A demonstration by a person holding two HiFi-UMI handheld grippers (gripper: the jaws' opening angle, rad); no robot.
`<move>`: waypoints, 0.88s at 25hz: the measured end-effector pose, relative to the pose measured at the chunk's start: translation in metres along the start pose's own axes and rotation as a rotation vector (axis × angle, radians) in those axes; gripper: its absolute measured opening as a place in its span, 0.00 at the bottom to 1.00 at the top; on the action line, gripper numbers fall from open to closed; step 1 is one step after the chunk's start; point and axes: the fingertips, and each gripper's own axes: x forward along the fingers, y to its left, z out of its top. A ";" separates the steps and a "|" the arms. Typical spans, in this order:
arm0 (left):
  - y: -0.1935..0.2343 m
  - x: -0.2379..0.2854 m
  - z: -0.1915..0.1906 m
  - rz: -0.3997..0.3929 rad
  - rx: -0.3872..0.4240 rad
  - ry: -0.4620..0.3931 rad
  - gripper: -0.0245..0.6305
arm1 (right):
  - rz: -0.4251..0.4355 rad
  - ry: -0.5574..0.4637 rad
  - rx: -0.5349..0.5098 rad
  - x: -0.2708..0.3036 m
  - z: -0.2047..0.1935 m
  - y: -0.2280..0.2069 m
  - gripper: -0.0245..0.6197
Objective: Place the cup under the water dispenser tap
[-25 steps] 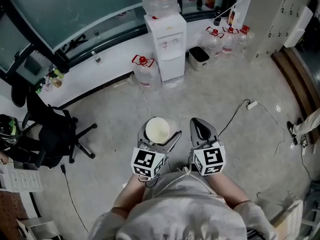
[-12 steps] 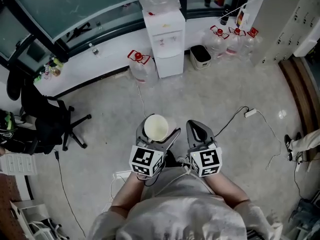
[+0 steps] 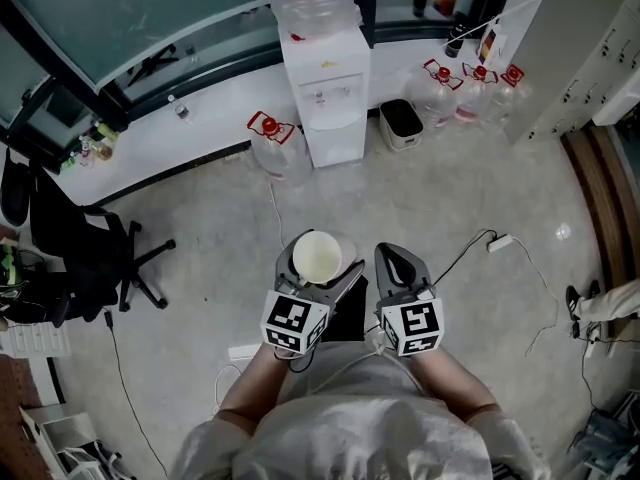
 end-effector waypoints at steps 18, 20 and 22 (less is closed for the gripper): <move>0.189 0.205 0.040 -0.064 -0.035 0.094 0.74 | -0.038 0.101 0.051 0.253 0.058 -0.109 0.08; 0.205 0.220 0.042 -0.065 -0.036 0.094 0.74 | -0.047 0.110 0.056 0.273 0.061 -0.120 0.08; 0.218 0.233 0.040 -0.064 -0.044 0.101 0.74 | -0.054 0.122 0.060 0.288 0.060 -0.130 0.08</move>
